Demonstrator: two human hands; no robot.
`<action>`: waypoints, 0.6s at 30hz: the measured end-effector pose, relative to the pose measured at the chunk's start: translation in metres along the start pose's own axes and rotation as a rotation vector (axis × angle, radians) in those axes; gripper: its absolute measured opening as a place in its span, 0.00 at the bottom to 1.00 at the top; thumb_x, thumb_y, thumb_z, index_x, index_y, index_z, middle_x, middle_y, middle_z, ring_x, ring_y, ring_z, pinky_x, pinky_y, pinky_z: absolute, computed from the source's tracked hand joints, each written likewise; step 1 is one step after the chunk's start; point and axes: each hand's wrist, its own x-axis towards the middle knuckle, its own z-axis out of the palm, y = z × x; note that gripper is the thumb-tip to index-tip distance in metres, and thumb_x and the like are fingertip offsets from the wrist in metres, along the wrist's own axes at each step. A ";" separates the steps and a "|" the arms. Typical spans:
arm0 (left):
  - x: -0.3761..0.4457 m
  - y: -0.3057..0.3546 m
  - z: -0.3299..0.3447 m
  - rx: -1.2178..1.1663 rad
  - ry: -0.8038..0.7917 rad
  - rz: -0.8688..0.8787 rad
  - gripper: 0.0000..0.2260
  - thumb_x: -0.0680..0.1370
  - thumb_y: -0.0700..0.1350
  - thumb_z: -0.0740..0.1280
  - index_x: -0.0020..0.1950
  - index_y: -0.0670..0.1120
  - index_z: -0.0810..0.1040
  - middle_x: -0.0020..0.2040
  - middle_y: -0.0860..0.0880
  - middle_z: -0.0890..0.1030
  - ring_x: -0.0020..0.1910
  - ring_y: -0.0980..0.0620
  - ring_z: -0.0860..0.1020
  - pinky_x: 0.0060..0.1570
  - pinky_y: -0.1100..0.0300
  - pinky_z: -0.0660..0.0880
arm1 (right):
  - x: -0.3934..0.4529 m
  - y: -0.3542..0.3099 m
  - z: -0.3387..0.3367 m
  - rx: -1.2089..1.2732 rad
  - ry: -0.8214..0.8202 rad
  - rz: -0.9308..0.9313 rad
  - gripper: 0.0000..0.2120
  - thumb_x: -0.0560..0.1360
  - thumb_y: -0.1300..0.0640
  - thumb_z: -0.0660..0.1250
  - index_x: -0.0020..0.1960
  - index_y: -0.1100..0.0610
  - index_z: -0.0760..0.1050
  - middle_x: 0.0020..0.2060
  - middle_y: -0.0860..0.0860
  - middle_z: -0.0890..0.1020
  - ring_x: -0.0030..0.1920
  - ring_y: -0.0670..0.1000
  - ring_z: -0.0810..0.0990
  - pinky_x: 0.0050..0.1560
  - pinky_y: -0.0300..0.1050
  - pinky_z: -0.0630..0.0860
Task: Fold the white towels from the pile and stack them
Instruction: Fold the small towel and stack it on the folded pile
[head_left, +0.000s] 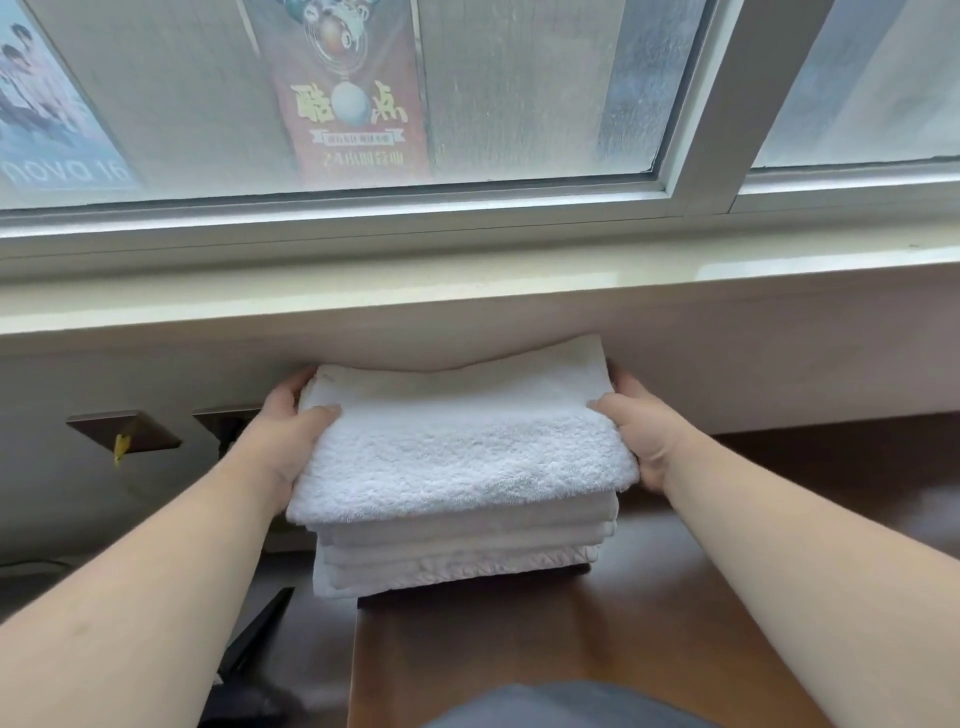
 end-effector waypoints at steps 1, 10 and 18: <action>0.001 -0.001 0.002 0.019 -0.001 0.005 0.28 0.77 0.43 0.69 0.74 0.56 0.64 0.57 0.50 0.78 0.53 0.47 0.80 0.48 0.51 0.79 | 0.000 0.001 0.000 -0.017 0.014 -0.002 0.27 0.77 0.70 0.61 0.72 0.51 0.68 0.58 0.60 0.82 0.53 0.62 0.84 0.45 0.59 0.82; 0.013 -0.009 0.007 0.132 0.099 -0.059 0.29 0.73 0.53 0.71 0.72 0.54 0.67 0.63 0.46 0.74 0.60 0.44 0.75 0.61 0.49 0.73 | 0.013 0.010 -0.014 0.061 0.020 0.293 0.18 0.80 0.53 0.64 0.67 0.60 0.74 0.56 0.60 0.84 0.54 0.61 0.84 0.50 0.58 0.82; 0.015 -0.010 0.026 0.447 0.259 -0.134 0.28 0.78 0.52 0.66 0.74 0.45 0.61 0.64 0.38 0.74 0.60 0.37 0.74 0.57 0.52 0.68 | 0.019 0.013 -0.001 -0.647 0.342 0.153 0.36 0.75 0.37 0.66 0.75 0.56 0.62 0.66 0.57 0.75 0.59 0.57 0.76 0.53 0.43 0.68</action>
